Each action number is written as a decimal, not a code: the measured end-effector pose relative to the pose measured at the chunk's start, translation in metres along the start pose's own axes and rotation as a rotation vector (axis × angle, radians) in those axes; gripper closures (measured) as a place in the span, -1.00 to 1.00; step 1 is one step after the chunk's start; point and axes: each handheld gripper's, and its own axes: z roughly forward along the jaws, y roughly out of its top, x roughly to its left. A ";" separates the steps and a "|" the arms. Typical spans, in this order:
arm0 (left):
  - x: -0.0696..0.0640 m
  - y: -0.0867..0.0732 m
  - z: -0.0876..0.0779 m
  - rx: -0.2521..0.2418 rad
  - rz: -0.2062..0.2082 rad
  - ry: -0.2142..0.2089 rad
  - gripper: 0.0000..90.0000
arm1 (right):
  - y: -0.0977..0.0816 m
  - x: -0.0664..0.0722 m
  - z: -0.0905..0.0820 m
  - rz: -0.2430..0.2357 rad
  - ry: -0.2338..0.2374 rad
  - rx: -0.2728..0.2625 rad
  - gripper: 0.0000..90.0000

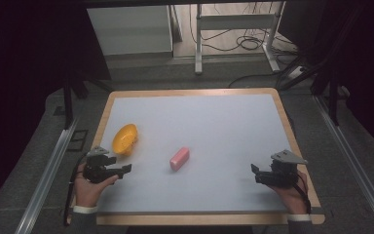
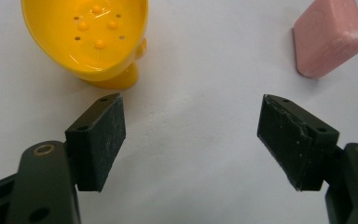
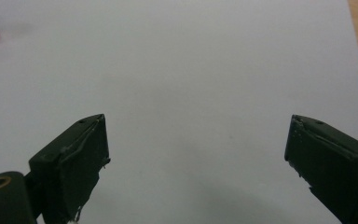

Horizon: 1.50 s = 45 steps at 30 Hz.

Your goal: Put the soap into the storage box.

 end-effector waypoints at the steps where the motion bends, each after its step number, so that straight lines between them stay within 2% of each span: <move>1: 0.000 0.000 0.000 0.002 0.002 0.001 -0.47 | 0.000 0.000 0.000 0.000 0.000 0.000 -0.85; 7: -0.001 -0.001 0.001 0.013 0.012 0.001 -0.47 | 0.002 -0.015 -0.013 0.034 -0.002 -0.048 -0.82; 11: -0.003 -0.001 -0.001 0.006 0.013 0.004 -0.47 | -0.001 -0.018 -0.014 0.051 0.001 -0.041 -0.82; 14: -0.005 -0.001 -0.004 -0.019 0.016 0.018 -0.44 | -0.001 -0.017 -0.014 0.051 -0.002 -0.042 -0.81; 17: -0.008 -0.002 -0.006 -0.022 0.021 0.034 -0.44 | 0.001 -0.017 -0.014 0.040 -0.004 -0.042 -0.81; 21: -0.013 -0.003 -0.007 -0.017 0.021 0.035 -0.44 | 0.000 -0.019 -0.009 0.027 0.020 -0.031 -0.79; 22: -0.014 -0.003 -0.008 -0.015 0.022 0.043 -0.45 | -0.002 -0.019 -0.005 0.008 0.021 -0.011 -0.77; 28: -0.018 -0.002 -0.017 -0.035 0.020 0.061 -0.45 | -0.004 -0.017 0.001 -0.011 0.036 0.023 -0.77; 34: -0.019 0.002 -0.019 -0.041 0.032 0.054 -0.45 | -0.006 -0.017 -0.003 -0.004 0.018 0.030 -0.77; 40: -0.022 0.010 -0.012 -0.013 0.057 0.051 -0.46 | -0.010 -0.023 -0.006 0.010 -0.013 0.026 -0.77; 45: -0.028 0.015 -0.012 -0.003 0.065 0.054 -0.46 | -0.010 -0.026 -0.009 0.021 -0.013 0.016 -0.77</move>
